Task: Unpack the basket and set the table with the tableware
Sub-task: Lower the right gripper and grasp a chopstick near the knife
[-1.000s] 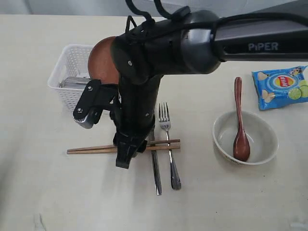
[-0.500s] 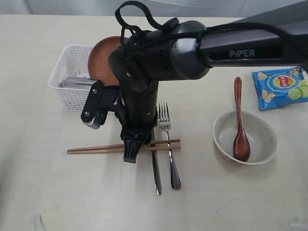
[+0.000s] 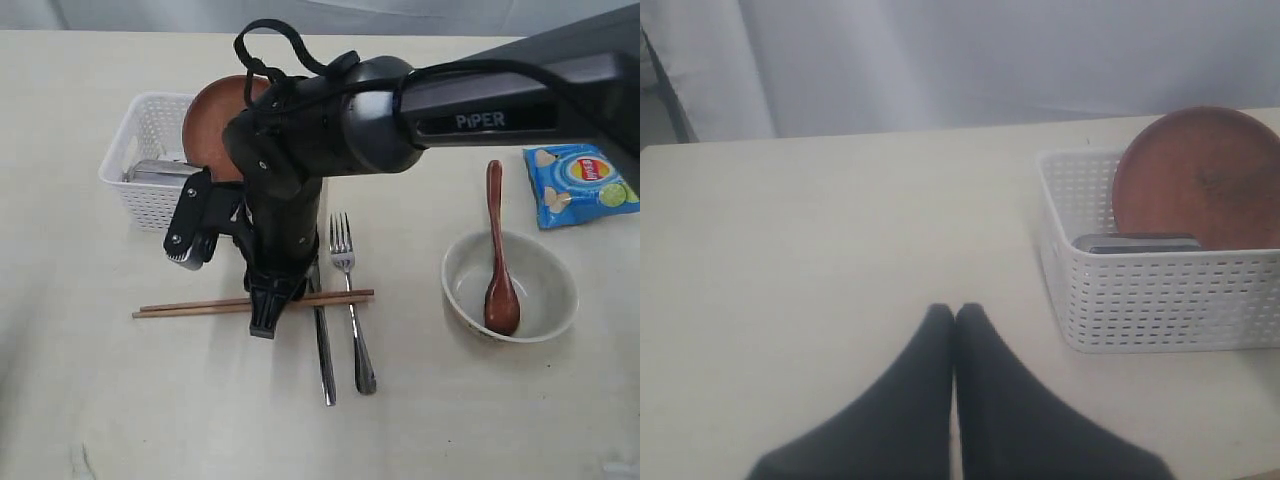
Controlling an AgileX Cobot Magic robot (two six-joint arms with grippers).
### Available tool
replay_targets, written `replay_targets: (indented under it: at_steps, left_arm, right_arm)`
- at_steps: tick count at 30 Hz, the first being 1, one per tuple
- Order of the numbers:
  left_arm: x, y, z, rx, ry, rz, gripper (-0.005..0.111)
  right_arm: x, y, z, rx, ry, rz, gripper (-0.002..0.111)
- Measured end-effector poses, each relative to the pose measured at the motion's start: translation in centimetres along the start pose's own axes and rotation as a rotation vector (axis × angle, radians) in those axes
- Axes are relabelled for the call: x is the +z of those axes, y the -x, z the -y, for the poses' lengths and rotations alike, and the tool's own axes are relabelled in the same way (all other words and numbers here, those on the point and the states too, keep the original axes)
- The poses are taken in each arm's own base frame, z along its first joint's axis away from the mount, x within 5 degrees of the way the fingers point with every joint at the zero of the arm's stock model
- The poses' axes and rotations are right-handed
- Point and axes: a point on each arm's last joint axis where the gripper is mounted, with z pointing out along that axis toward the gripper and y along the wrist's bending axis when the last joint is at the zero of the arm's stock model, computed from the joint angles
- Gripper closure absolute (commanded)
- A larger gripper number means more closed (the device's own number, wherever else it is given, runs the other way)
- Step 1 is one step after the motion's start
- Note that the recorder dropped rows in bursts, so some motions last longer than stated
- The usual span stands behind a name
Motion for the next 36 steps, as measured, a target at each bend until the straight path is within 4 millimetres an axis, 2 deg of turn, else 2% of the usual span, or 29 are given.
replay_targets:
  at_steps: [6,14,18,32,34,36]
  left_arm:
    - [0.0,0.0,0.0,0.0,0.0,0.0,0.107]
    - [0.0,0.0,0.0,0.0,0.0,0.0,0.107]
    - [0.0,0.0,0.0,0.0,0.0,0.0,0.107]
    - [0.0,0.0,0.0,0.0,0.0,0.0,0.107]
    - [0.0,0.0,0.0,0.0,0.0,0.0,0.107]
    - [0.0,0.0,0.0,0.0,0.0,0.0,0.107]
  right_arm:
    - [0.1,0.0,0.0,-0.004,0.001,-0.002,0.076]
    - [0.0,0.3,-1.6,-0.081,0.027,-0.059,0.064]
    - [0.0,0.5,-2.1,-0.103,0.025,-0.066,0.064]
    - [0.3,0.9,-1.9,-0.122,0.007,-0.066,0.064]
    - [0.3,1.0,-1.8,-0.119,0.001,-0.062,0.067]
    - [0.4,1.0,-1.8,-0.12,-0.001,-0.061,0.077]
